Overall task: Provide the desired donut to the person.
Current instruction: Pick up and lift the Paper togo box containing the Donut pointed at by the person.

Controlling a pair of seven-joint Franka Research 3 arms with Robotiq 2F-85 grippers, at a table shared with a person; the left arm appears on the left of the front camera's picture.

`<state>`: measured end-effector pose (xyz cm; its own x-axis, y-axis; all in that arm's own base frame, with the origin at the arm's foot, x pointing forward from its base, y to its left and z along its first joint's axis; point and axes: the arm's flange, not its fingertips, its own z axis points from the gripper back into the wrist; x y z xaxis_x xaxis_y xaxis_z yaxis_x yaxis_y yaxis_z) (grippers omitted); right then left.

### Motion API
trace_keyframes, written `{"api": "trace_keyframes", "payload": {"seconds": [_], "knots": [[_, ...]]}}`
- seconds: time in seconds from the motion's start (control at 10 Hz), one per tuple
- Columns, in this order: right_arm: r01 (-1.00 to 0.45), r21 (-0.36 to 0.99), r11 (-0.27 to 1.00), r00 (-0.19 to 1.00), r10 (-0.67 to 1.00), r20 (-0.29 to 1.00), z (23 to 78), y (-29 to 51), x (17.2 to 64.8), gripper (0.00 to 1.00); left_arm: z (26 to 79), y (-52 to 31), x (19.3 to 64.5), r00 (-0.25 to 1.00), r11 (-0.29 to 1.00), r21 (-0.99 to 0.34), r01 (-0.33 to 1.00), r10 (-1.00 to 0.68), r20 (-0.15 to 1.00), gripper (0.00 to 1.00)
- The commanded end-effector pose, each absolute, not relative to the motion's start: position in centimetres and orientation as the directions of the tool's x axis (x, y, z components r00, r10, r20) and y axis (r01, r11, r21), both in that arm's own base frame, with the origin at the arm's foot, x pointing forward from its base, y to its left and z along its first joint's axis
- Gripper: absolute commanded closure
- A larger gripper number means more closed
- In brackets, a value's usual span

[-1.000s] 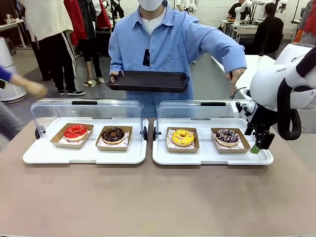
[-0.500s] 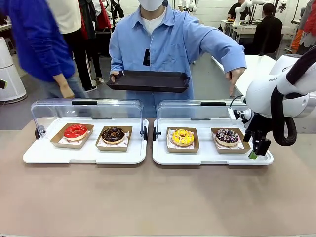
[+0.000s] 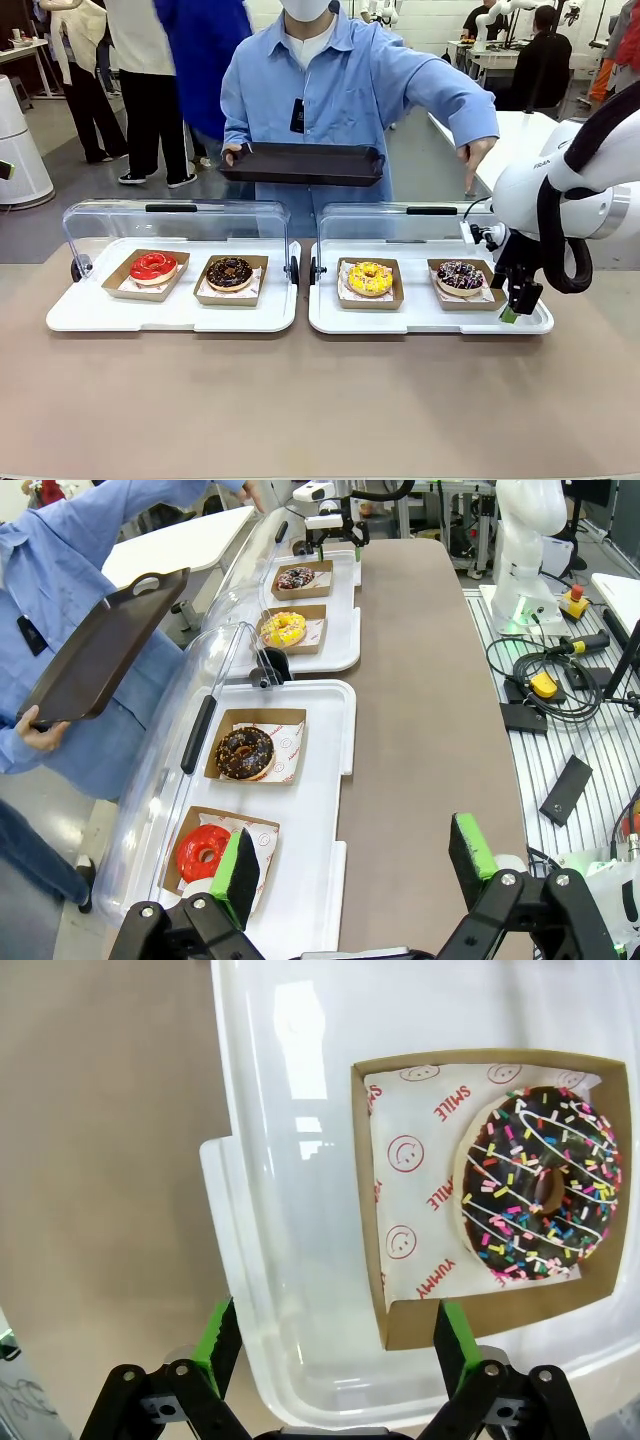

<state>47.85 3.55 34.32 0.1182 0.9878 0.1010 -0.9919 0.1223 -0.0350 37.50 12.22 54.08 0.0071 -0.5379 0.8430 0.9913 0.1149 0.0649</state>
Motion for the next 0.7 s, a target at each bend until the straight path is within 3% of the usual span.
{"api": "trace_keyframes", "payload": {"seconds": [0.0,0.6], "knots": [[-0.991,-0.034,0.13,0.124,0.983,0.138,33.7,3.1,48.9,0.0,54.2,12.3,37.6,-0.013,0.11,0.082,0.991,-0.519,0.855,0.0],[-0.989,-0.019,0.146,0.142,0.979,0.147,33.0,2.9,50.0,0.0,54.2,12.3,37.6,-0.013,0.11,0.082,0.991,-0.519,0.855,0.0]]}}
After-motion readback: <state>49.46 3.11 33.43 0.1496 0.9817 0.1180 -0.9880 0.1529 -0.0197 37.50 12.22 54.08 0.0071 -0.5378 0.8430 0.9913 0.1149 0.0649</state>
